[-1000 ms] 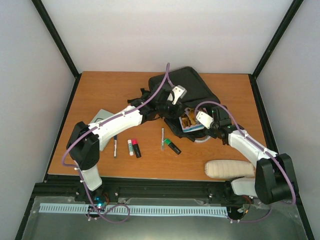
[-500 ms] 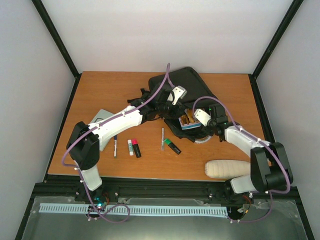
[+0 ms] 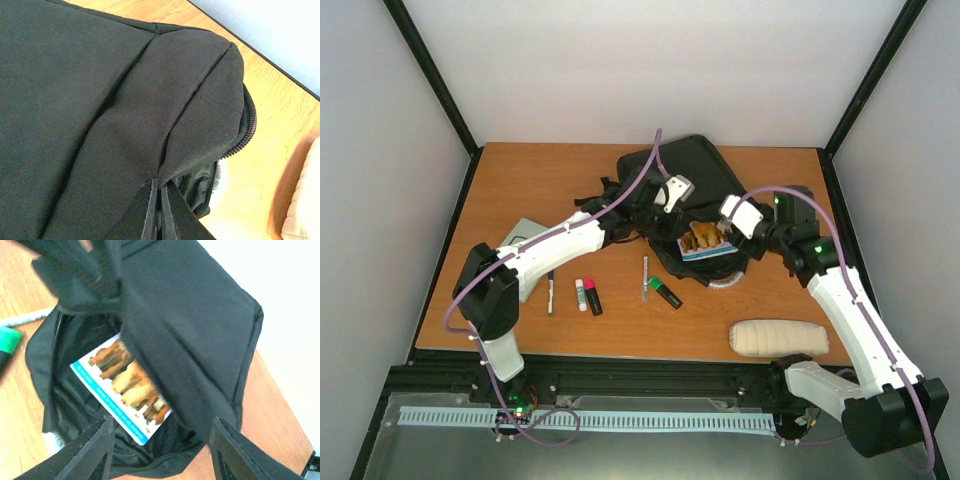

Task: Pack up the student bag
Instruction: Place the book in the student bag.

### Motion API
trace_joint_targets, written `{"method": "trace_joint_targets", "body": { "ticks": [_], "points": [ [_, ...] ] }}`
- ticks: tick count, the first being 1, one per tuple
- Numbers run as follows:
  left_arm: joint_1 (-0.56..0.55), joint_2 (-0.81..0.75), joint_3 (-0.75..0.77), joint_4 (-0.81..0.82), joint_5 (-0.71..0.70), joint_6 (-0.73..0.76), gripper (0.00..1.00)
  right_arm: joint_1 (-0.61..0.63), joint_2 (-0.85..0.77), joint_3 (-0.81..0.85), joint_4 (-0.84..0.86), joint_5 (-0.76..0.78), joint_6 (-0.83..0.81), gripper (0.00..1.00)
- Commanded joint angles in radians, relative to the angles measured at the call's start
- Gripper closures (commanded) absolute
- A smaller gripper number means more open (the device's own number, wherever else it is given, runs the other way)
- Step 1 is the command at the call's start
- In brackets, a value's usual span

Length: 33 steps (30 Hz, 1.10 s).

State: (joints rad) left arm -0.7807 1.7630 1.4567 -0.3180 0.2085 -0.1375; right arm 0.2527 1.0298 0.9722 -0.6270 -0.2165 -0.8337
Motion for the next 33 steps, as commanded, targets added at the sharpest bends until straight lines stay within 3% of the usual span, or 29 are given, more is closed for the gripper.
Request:
{"method": "trace_joint_targets", "body": {
  "ticks": [1,6,9,13,17,23,33],
  "points": [
    [0.001,-0.049,0.0,0.01,0.061,0.029,0.99,-0.041,0.087,0.102,-0.105,-0.065,0.002,0.47],
    [0.001,-0.057,-0.025,0.007,0.04,0.019,0.99,-0.046,0.159,0.131,-0.171,-0.177,-0.047,0.5],
    [0.001,-0.058,-0.025,0.007,0.015,0.014,0.99,-0.036,0.112,0.026,-0.156,-0.216,-0.137,0.6],
    [0.003,-0.05,0.004,-0.007,-0.011,0.0,0.99,0.002,0.051,-0.167,-0.055,-0.102,-0.29,0.69],
    [0.003,-0.043,0.06,-0.043,-0.014,-0.004,0.99,0.025,0.099,-0.266,0.06,0.027,-0.345,0.73],
    [0.003,-0.061,0.103,-0.057,-0.059,-0.001,0.99,0.032,0.235,-0.268,0.235,0.098,-0.347,0.79],
    [0.003,-0.057,0.16,-0.091,-0.058,0.008,0.99,0.066,0.444,-0.221,0.45,0.201,-0.366,0.78]
  ]
}}
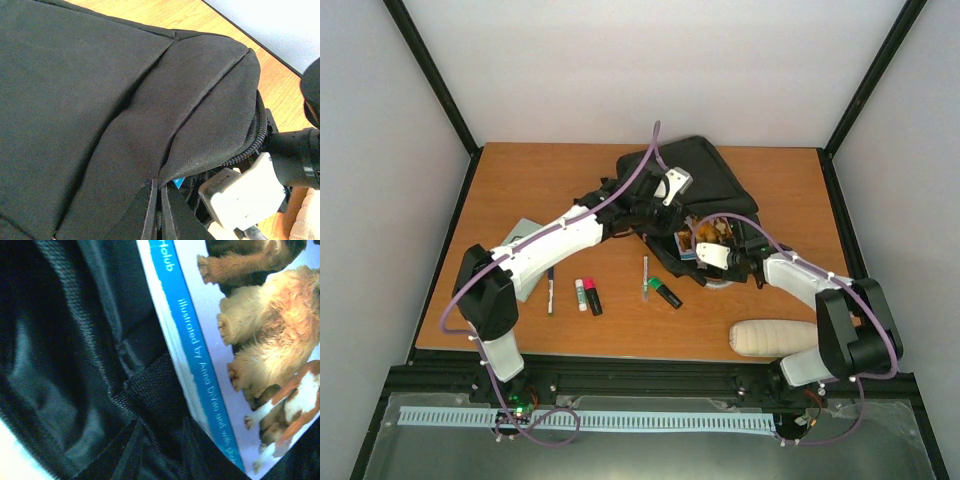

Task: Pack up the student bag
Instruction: Place the book in the student bag.

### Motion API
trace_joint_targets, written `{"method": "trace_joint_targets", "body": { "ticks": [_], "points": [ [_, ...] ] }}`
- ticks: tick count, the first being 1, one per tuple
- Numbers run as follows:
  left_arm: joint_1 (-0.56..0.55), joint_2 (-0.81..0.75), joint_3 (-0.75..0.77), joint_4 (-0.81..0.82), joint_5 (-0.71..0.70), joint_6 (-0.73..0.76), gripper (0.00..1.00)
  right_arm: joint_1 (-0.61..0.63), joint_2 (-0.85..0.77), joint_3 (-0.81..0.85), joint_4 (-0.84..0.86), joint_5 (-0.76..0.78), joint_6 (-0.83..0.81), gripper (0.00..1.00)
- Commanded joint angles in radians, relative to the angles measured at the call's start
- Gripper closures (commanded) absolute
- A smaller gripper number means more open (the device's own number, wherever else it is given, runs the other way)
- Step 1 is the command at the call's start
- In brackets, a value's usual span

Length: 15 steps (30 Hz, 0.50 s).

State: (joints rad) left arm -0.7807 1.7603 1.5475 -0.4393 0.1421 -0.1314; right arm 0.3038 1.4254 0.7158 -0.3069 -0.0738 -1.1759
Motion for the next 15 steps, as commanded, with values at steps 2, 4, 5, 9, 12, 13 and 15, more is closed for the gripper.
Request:
{"method": "trace_joint_targets", "body": {
  "ticks": [2,4,5,9,12,13,15],
  "points": [
    [0.003,-0.05,0.075,0.027,0.016,0.004,0.99,0.016,0.081,0.05,0.17,0.077,-0.014,0.79],
    [0.003,-0.047,0.078,0.024,0.018,0.007,0.99,0.016,0.112,0.069,0.206,0.094,-0.004,0.8],
    [0.003,-0.047,0.078,0.024,0.02,0.007,0.99,0.017,0.126,0.082,0.213,0.097,0.001,0.8],
    [0.003,-0.044,0.072,0.033,0.037,0.003,0.99,0.024,0.183,0.132,0.217,0.102,0.012,0.8],
    [0.004,-0.042,0.067,0.034,0.041,0.004,0.99,0.047,0.202,0.152,0.187,0.124,0.0,0.79],
    [0.003,-0.042,0.067,0.033,0.037,0.007,0.99,0.055,0.192,0.152,0.172,0.119,-0.003,0.79],
    [0.003,-0.037,0.071,0.03,0.026,0.018,0.99,0.059,0.161,0.148,0.136,0.091,0.0,0.79]
  ]
}}
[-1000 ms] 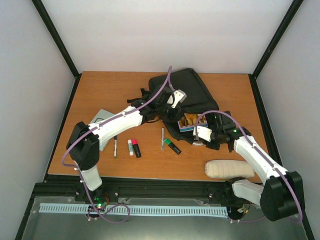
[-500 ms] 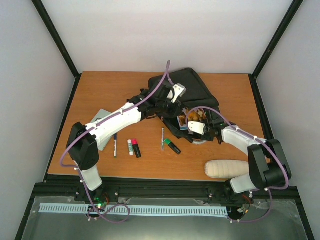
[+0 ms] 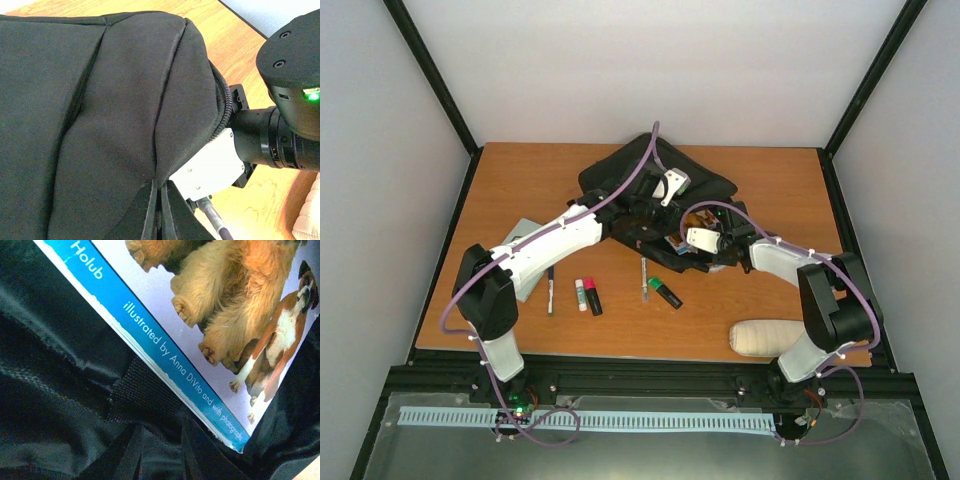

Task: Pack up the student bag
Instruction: Place the book in the student bag.

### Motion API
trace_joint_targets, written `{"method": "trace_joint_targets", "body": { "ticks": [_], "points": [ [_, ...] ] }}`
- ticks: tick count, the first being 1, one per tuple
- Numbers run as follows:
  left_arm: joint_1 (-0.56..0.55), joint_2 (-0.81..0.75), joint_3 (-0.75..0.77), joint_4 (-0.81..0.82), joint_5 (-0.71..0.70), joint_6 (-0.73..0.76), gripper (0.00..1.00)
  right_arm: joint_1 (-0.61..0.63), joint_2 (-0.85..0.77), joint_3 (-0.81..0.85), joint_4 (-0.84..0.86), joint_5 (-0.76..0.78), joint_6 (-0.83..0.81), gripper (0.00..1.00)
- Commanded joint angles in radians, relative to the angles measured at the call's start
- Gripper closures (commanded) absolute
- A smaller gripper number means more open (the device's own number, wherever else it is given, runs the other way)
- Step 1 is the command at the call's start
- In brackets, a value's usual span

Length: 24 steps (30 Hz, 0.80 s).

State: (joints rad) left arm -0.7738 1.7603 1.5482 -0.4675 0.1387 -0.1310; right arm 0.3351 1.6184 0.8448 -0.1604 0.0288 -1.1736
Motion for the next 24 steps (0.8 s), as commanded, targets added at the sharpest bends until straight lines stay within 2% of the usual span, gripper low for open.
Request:
{"method": "trace_joint_targets", "body": {
  "ticks": [1,13,24],
  "points": [
    [-0.004,-0.035,0.073,0.058,0.024,0.023,0.99,0.028,-0.047,0.015,-0.031,-0.021,-0.003,0.79],
    [-0.004,-0.041,0.048,0.058,0.053,0.032,0.99,0.036,-0.192,-0.081,-0.09,-0.049,-0.065,0.76],
    [-0.004,-0.067,0.058,0.023,0.102,0.057,0.99,0.045,-0.008,0.001,0.012,-0.029,-0.113,0.76]
  ]
}}
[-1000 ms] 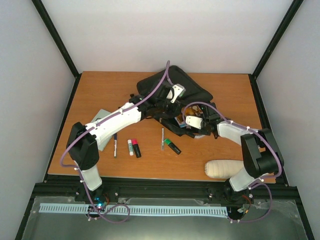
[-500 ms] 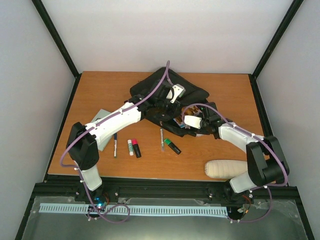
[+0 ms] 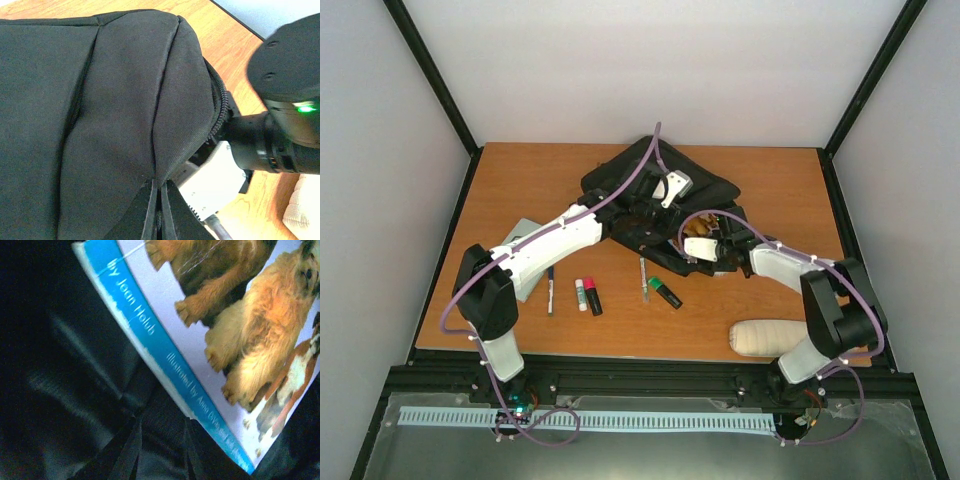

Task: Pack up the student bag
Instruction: Place the book in the student bag.

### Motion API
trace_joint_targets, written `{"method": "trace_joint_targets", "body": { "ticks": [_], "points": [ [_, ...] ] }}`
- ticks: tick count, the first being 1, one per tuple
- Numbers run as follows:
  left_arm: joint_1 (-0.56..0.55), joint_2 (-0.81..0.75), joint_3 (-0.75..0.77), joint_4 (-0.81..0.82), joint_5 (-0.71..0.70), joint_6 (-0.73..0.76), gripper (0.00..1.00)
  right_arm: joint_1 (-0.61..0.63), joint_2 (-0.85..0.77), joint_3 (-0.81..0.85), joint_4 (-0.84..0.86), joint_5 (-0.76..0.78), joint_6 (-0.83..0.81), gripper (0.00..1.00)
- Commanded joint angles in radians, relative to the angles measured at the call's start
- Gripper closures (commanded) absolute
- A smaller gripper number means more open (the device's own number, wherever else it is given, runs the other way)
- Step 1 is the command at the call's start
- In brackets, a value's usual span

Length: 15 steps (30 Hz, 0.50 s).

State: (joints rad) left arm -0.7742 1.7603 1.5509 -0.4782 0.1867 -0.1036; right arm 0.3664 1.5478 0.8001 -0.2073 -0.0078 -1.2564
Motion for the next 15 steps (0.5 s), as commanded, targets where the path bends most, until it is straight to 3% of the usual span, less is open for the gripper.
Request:
{"method": "trace_joint_targets", "body": {
  "ticks": [1,15],
  "points": [
    [-0.003,-0.07,0.051,0.035,0.061,0.03,0.99,0.015,0.078,0.052,0.074,0.007,-0.033,0.76],
    [-0.003,-0.069,0.045,0.015,0.08,0.036,0.99,0.034,0.173,0.119,0.299,-0.012,-0.046,0.72]
  ]
}}
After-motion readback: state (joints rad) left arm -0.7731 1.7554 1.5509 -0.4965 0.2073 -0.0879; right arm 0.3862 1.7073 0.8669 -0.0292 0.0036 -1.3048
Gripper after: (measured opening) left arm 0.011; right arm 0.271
